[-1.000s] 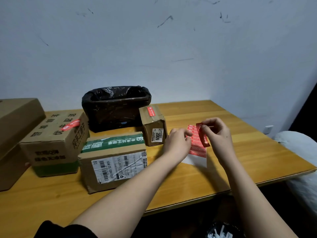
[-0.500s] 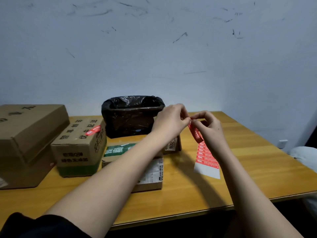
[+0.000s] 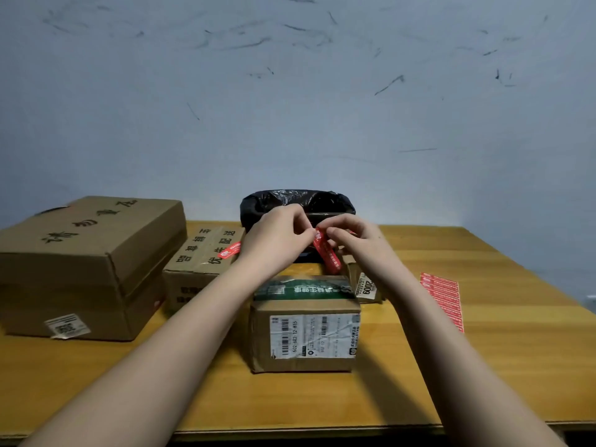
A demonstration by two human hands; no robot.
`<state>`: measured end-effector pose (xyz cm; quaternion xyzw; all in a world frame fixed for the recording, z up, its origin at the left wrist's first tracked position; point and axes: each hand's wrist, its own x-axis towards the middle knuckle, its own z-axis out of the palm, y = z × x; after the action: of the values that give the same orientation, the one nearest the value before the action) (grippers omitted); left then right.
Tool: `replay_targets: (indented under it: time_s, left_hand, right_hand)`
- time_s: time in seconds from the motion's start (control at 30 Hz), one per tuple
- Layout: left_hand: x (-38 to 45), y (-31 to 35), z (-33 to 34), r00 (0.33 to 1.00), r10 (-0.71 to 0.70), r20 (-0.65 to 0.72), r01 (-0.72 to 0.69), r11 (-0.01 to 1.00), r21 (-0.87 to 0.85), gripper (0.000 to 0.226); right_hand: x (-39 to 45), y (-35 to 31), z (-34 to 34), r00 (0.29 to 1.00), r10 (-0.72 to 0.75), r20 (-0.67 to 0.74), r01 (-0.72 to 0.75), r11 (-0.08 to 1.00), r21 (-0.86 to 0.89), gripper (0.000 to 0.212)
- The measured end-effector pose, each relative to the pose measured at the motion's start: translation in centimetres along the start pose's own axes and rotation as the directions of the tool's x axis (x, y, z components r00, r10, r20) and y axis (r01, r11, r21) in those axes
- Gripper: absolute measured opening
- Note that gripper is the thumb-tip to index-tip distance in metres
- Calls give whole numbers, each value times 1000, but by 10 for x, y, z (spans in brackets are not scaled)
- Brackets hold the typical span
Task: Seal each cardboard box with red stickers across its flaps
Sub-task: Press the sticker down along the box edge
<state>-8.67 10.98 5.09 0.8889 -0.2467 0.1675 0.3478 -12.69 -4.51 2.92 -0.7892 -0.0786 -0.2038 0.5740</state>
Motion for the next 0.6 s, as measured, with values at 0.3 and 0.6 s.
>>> replay_targets:
  time_s: [0.3, 0.6]
  left_hand:
    - [-11, -23, -13, 993, -117, -6, 112, 965, -236, 16]
    - [-26, -25, 2, 942, -335, -22, 253, 753, -608, 11]
  right_hand:
    - [1, 7, 11, 974, 137, -182, -106, 980, 168, 14]
    - [-15, 24, 14, 937, 57, -346, -116, 981, -154, 22]
